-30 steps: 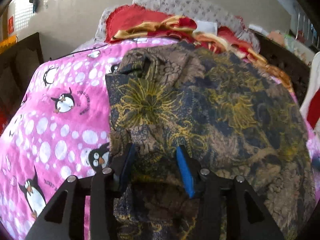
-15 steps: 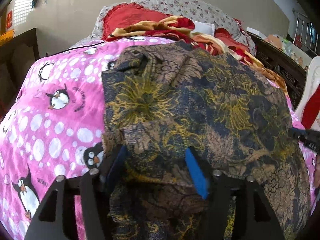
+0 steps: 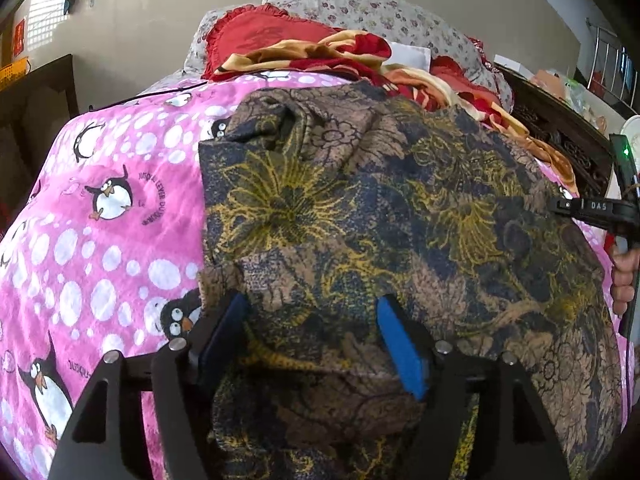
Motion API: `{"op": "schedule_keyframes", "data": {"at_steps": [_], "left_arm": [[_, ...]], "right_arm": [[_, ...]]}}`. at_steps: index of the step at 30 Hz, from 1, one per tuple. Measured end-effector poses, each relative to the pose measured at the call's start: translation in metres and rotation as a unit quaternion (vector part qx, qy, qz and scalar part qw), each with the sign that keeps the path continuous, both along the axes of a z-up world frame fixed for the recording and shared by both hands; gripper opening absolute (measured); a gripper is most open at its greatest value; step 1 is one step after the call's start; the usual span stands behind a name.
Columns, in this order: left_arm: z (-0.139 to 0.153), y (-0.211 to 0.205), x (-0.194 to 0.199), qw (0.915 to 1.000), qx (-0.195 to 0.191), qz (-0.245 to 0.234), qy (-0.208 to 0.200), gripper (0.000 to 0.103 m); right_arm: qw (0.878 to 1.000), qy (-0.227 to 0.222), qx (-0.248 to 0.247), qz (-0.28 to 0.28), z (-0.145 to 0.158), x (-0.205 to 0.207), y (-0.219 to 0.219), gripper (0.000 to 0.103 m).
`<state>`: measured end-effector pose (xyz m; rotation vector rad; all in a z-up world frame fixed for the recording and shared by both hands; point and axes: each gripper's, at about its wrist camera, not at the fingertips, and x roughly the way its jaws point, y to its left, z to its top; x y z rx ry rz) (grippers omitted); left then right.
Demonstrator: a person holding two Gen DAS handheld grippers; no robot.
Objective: Fold small clothes
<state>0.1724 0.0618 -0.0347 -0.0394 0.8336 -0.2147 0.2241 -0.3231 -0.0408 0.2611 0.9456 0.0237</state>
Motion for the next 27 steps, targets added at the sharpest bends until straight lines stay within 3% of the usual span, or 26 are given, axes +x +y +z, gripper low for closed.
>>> {"op": "schedule_keyframes", "data": {"at_steps": [4, 6, 8, 10, 13, 14, 15, 18, 22, 25, 27], "left_arm": [[-0.001, -0.001, 0.001, 1.0, 0.001, 0.0, 0.001, 0.073], [-0.001, -0.002, 0.001, 1.0, 0.002, 0.0, 0.001, 0.073], [-0.001, -0.002, 0.002, 1.0, 0.002, 0.0, 0.001, 0.073], [-0.001, -0.002, 0.002, 1.0, 0.003, 0.0, 0.001, 0.074], [-0.001, -0.004, 0.001, 1.0, 0.007, -0.001, 0.001, 0.075], [-0.002, -0.004, 0.002, 1.0, 0.009, -0.002, 0.002, 0.075], [-0.002, -0.005, 0.002, 1.0, 0.009, -0.002, 0.002, 0.076], [-0.002, -0.006, 0.003, 0.9999, 0.013, -0.002, 0.002, 0.076], [-0.002, -0.006, 0.003, 0.9999, 0.015, -0.002, 0.002, 0.076], [-0.002, -0.008, 0.003, 0.9997, 0.024, -0.005, 0.001, 0.08], [-0.002, -0.011, 0.003, 0.9995, 0.028, -0.013, 0.004, 0.085]], "right_arm": [[1.0, 0.004, -0.022, -0.008, 0.014, -0.007, 0.011, 0.003], [0.998, -0.026, -0.054, 0.003, 0.035, -0.02, 0.029, 0.003], [0.997, -0.044, -0.051, 0.026, 0.044, -0.04, 0.055, 0.003], [0.997, -0.028, -0.061, 0.035, 0.034, -0.058, 0.079, 0.005], [0.994, 0.027, -0.1, 0.041, -0.014, -0.07, 0.097, 0.009], [0.994, -0.009, -0.103, 0.041, -0.019, -0.077, 0.097, 0.009], [0.995, -0.017, -0.088, 0.035, -0.018, -0.079, 0.093, 0.009], [0.996, 0.002, -0.09, -0.008, 0.0, -0.082, 0.095, 0.009], [0.994, -0.042, -0.089, 0.04, 0.022, -0.105, 0.137, 0.01], [0.989, -0.011, -0.121, 0.082, -0.01, -0.104, 0.17, 0.027], [0.986, -0.04, -0.138, 0.086, -0.02, -0.112, 0.173, 0.028]]}}
